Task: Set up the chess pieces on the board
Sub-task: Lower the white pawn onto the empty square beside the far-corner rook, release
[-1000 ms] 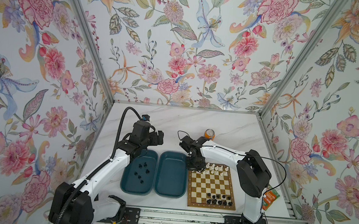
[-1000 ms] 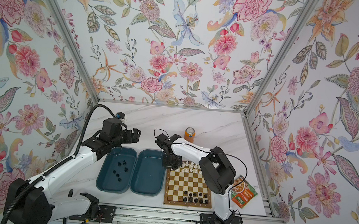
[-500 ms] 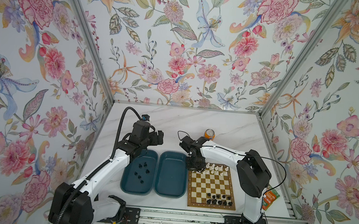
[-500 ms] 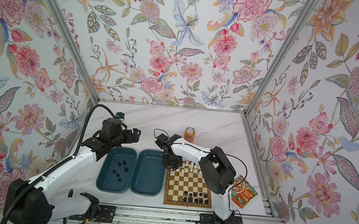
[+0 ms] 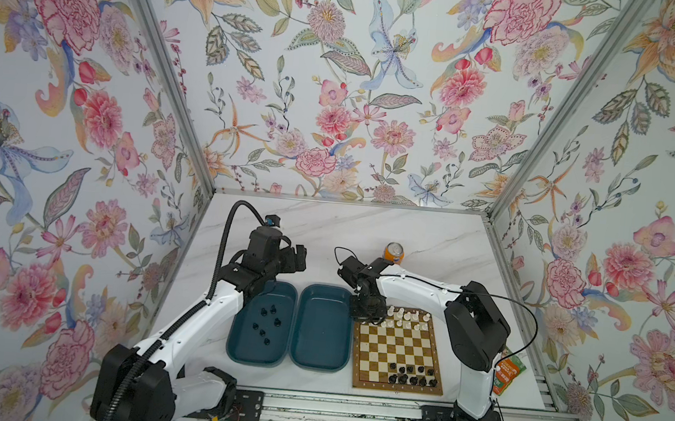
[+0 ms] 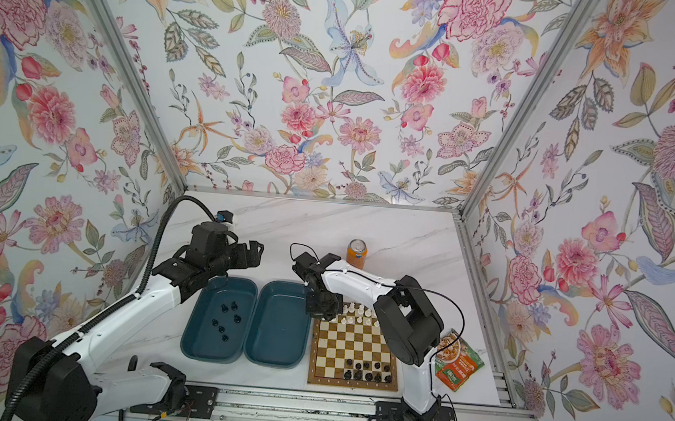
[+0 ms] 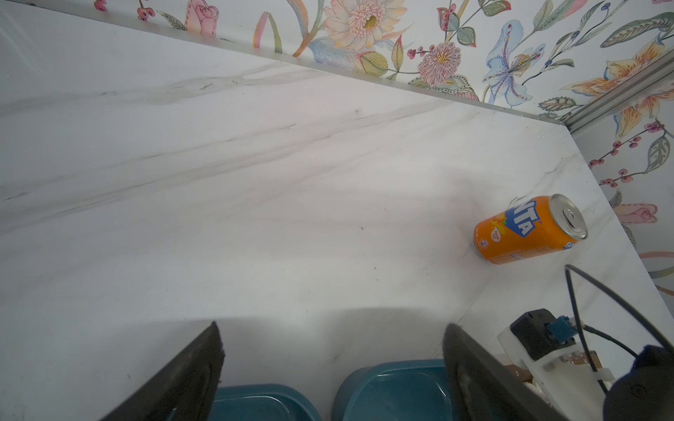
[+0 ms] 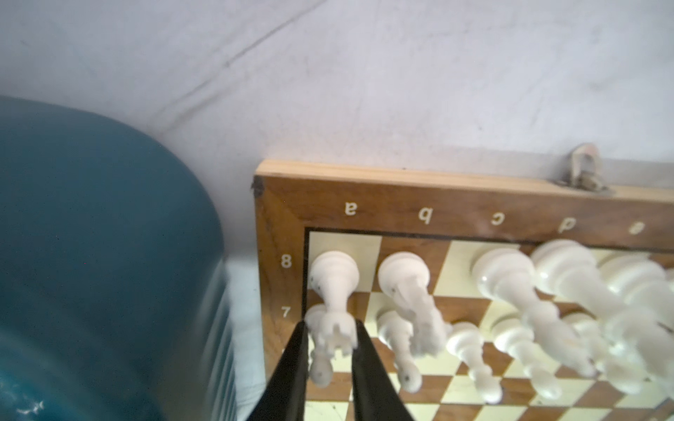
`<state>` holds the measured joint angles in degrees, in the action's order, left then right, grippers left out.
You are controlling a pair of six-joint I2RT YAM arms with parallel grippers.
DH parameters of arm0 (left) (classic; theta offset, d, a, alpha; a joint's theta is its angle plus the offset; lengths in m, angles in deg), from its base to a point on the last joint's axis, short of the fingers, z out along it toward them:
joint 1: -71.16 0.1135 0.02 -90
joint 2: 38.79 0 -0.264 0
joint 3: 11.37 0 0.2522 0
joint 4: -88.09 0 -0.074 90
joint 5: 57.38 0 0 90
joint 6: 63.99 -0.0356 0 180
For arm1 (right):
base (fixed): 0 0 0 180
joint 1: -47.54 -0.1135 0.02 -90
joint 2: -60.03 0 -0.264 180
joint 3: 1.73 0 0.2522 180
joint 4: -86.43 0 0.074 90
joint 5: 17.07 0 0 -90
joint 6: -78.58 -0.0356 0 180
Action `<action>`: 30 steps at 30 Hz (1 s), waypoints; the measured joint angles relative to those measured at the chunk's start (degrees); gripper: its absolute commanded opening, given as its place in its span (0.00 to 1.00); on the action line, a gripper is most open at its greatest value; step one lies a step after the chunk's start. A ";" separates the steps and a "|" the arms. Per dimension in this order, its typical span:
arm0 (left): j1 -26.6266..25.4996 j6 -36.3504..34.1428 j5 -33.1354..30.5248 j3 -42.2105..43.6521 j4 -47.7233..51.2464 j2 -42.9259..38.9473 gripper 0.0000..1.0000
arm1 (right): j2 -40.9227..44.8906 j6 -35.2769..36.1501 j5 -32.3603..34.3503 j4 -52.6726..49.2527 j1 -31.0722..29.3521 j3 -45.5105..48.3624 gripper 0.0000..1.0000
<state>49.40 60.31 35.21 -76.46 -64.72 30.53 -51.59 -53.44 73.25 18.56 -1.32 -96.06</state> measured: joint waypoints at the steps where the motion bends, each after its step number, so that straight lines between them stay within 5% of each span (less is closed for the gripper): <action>1: 0.00 0.00 0.00 0.00 0.00 0.00 0.95 | 0.00 0.00 -0.04 -0.02 0.00 0.02 0.23; 30: 0.00 0.00 0.02 0.00 -0.02 0.00 0.95 | 2.21 -0.11 -0.07 -0.59 0.00 -0.11 0.32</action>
<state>49.40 60.31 35.23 -76.46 -64.74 30.53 -49.38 -53.54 73.18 17.97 -1.32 -96.17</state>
